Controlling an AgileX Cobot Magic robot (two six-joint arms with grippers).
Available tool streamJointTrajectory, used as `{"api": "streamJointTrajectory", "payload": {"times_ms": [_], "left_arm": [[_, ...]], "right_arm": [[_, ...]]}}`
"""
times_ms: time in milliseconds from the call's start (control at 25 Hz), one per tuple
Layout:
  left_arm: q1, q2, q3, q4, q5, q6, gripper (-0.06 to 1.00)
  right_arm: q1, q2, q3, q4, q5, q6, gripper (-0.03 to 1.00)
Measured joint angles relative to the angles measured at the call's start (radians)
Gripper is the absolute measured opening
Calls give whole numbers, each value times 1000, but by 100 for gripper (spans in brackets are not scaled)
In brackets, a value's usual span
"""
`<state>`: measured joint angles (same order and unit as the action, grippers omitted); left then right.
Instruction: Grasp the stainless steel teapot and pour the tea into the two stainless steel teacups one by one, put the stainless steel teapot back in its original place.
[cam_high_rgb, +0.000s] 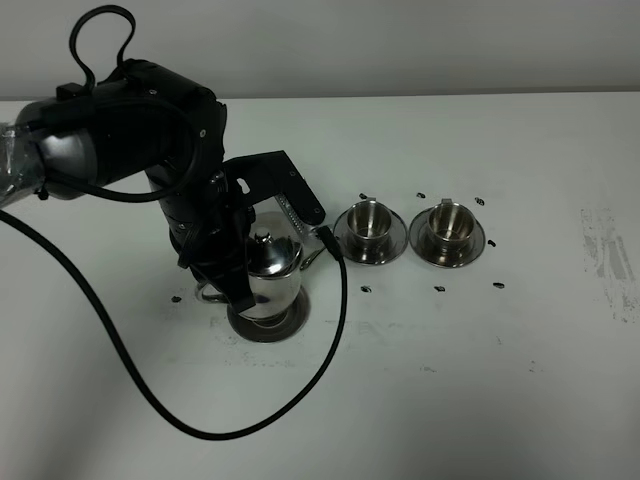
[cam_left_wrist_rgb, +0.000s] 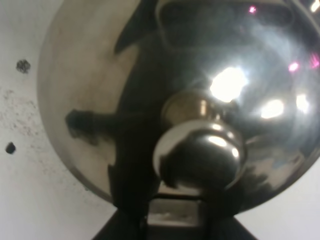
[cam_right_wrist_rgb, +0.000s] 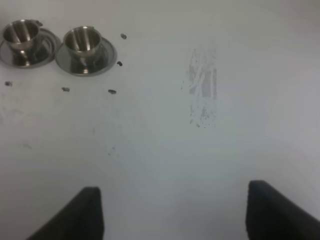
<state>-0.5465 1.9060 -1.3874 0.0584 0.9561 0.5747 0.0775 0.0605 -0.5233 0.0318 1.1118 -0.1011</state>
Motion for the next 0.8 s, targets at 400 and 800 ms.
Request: {"api": "streamJointTrajectory", "payload": {"times_ms": [400,800], "left_arm": [[33,-33,-39,-32,46,286,19],[79,-35,-57,-45,53,644,19]], "right_arm": [[0,0,0,0,0,0,58],[0,0,0,0,0,0,58]]}}
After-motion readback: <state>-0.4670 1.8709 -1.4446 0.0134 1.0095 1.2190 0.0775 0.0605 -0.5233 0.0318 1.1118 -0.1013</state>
